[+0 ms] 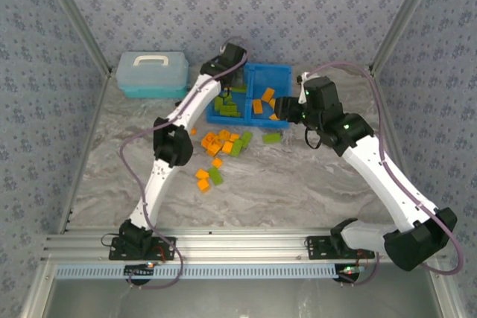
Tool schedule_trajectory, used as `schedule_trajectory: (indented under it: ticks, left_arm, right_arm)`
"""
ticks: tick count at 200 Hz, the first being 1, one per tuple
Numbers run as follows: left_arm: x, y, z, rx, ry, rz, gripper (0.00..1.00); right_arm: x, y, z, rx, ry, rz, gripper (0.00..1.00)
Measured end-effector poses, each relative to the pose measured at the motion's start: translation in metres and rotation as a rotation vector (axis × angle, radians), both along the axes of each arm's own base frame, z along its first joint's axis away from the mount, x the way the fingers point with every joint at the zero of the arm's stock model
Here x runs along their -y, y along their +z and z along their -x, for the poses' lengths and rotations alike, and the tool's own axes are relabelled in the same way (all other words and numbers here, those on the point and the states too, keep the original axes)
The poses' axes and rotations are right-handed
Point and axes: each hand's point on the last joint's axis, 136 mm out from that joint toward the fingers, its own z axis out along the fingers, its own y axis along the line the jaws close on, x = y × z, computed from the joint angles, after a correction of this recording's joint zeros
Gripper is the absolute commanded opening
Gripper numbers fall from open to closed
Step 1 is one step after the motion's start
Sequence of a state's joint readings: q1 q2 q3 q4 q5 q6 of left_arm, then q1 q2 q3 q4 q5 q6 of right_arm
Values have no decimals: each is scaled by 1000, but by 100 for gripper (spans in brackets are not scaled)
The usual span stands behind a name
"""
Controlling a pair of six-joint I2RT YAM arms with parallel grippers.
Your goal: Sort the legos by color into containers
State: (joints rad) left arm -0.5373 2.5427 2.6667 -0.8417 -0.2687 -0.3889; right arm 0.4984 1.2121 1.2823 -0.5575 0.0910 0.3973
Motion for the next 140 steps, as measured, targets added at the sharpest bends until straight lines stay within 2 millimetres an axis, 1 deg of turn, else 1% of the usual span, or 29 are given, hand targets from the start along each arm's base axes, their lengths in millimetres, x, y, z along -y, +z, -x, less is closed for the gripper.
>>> schedule_trajectory:
  ticks: [12, 19, 26, 32, 37, 46, 52, 58, 65, 73, 80, 86, 91, 100, 107, 112, 119, 120, 125, 131, 140]
  left_arm:
    - [2, 44, 13, 50, 2, 50, 1]
    - [7, 70, 23, 82, -5, 82, 1]
    - [15, 95, 36, 117, -19, 116, 1]
    - [24, 112, 45, 144, -30, 142, 1]
    - [35, 125, 55, 166, -47, 166, 1]
    - [57, 141, 71, 195, -82, 208, 1]
    - [71, 147, 78, 207, -102, 233, 1]
    - [89, 146, 86, 208, -126, 253, 1]
    - [106, 141, 92, 203, -147, 266, 1]
    - [123, 129, 94, 190, -166, 274, 1]
    - [137, 110, 94, 166, -183, 273, 3]
    - [144, 93, 91, 146, -189, 264, 4]
    - [149, 74, 88, 122, -190, 252, 5]
    - [152, 44, 83, 84, -186, 231, 7]
    - [153, 20, 78, 53, -178, 212, 11]
    - [153, 4, 75, 34, -172, 199, 16]
    - [151, -13, 72, 12, -160, 186, 27]
    - [151, -18, 72, 5, -159, 180, 28]
    - [150, -28, 70, -8, -154, 170, 34]
    - [148, -38, 68, -21, -149, 159, 39]
    - [145, -45, 66, -34, -143, 156, 44]
  right_arm:
    - [2, 1, 3, 2, -9, -8, 71]
    - [4, 1, 4, 4, -17, -13, 72]
    - [7, 1, 6, 5, -28, -17, 72]
    - [10, 1, 8, 8, -40, -21, 73]
    - [12, 1, 9, 10, -51, -25, 73]
    - [17, 2, 12, 15, -68, -30, 73]
    - [20, 2, 14, 19, -80, -35, 73]
    - [23, 3, 16, 22, -88, -38, 73]
    - [26, 5, 18, 27, -97, -40, 73]
    - [29, 8, 20, 34, -106, -43, 73]
    - [32, 11, 22, 42, -113, -45, 73]
    - [34, 13, 23, 46, -115, -47, 73]
    - [35, 14, 25, 48, -118, -48, 73]
    - [38, 15, 28, 54, -123, -52, 73]
    - [40, 13, 30, 52, -126, -51, 73]
    - [41, 11, 32, 47, -129, -51, 73]
    - [43, 7, 34, 37, -132, -48, 73]
    - [43, 7, 34, 36, -132, -47, 73]
    - [44, 4, 35, 30, -134, -44, 73]
    - [44, 2, 36, 23, -136, -43, 73]
    - [45, -2, 36, 14, -138, -38, 73]
